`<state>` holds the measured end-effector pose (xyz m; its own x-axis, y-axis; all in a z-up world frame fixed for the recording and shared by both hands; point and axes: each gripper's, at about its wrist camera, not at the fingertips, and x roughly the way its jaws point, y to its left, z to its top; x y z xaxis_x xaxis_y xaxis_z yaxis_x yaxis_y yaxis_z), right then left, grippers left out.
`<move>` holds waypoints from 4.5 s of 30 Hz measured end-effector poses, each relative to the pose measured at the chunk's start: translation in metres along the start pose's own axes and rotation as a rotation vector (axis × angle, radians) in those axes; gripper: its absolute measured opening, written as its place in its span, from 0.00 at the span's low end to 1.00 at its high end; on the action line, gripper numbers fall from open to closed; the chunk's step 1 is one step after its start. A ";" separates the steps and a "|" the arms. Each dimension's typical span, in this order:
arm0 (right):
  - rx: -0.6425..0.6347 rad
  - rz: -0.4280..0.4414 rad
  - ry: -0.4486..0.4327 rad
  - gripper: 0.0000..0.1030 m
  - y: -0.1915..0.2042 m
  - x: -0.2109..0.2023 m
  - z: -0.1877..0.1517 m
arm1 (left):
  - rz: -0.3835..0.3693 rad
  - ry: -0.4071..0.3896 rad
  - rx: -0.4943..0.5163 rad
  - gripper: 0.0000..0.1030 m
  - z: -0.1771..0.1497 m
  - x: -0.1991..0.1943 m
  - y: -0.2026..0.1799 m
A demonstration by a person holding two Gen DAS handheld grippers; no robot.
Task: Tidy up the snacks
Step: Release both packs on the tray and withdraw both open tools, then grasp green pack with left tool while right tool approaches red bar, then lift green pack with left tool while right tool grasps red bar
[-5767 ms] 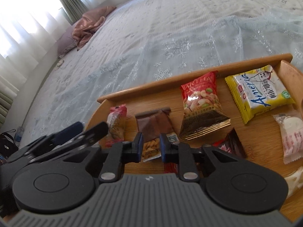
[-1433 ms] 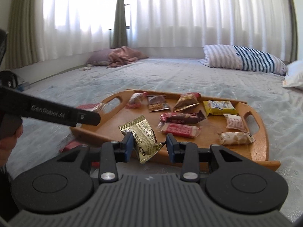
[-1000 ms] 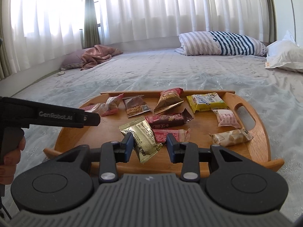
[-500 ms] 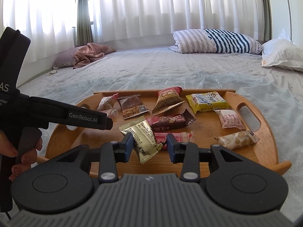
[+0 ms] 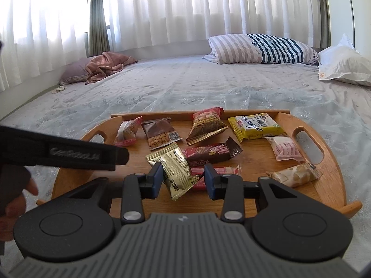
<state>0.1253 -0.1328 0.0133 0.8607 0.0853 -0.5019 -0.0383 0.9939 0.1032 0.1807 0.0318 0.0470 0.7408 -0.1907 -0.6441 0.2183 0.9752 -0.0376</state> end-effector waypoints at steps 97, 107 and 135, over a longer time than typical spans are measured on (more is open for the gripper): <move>-0.147 0.177 0.044 0.88 0.024 -0.069 -0.061 | 0.071 0.022 -0.089 0.47 -0.099 -0.102 0.024; -0.176 0.116 0.013 0.88 0.077 -0.053 -0.066 | 0.123 -0.013 -0.135 0.47 -0.095 -0.118 0.051; -0.054 -0.074 -0.102 0.67 -0.012 -0.094 -0.034 | -0.033 -0.021 -0.112 0.47 -0.057 -0.089 -0.007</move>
<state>0.0283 -0.1502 0.0302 0.9093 0.0065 -0.4161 0.0027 0.9998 0.0215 0.0766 0.0488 0.0609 0.7478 -0.2241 -0.6250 0.1711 0.9746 -0.1447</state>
